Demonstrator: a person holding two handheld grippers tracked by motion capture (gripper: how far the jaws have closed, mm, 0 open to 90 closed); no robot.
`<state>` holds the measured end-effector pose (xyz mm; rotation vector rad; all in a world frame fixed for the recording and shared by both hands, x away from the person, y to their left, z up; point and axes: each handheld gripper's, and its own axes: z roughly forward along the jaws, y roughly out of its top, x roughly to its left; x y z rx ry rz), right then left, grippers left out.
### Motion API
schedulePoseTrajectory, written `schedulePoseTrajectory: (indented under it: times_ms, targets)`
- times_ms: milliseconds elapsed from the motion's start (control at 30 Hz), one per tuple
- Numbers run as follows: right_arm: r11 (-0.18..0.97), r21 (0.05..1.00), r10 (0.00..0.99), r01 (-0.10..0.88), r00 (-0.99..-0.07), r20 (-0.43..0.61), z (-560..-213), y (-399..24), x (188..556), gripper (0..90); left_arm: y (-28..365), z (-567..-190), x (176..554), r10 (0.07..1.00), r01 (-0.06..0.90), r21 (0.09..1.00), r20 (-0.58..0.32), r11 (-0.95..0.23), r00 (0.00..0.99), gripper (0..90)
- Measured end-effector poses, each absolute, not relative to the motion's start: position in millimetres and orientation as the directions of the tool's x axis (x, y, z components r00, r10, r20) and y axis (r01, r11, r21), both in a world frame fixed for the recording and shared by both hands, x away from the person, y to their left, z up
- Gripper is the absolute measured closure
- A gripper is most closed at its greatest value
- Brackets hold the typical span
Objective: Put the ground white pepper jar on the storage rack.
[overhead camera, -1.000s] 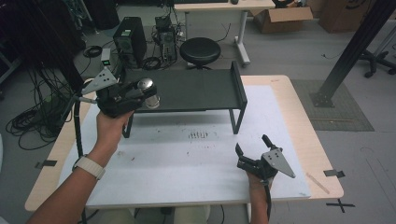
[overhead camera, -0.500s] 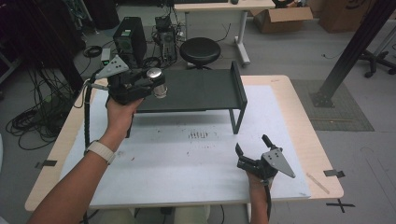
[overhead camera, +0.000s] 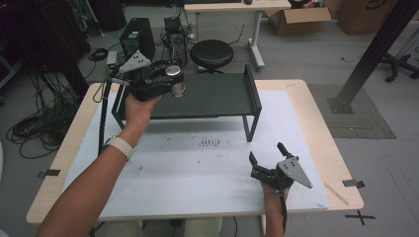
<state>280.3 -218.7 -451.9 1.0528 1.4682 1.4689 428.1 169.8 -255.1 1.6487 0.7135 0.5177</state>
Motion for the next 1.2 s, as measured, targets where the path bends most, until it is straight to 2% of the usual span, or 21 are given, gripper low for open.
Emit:
schedulePoseTrajectory:
  times_ms: [567, 1200]
  targets:
    - [-0.016, 1.0, 0.939, 0.021, -0.343, 0.022, -452, -219, 280, 0.0, 158, -275, 454, 0.735, 0.227, 0.966, -0.064, -0.125, 0.675, 49.1]
    - [-0.016, 1.0, 0.939, 0.021, -0.343, 0.023, -452, -219, 280, 0.0, 147, -293, 466, 0.753, 0.278, 0.943, -0.049, -0.181, 0.656, 49.0]
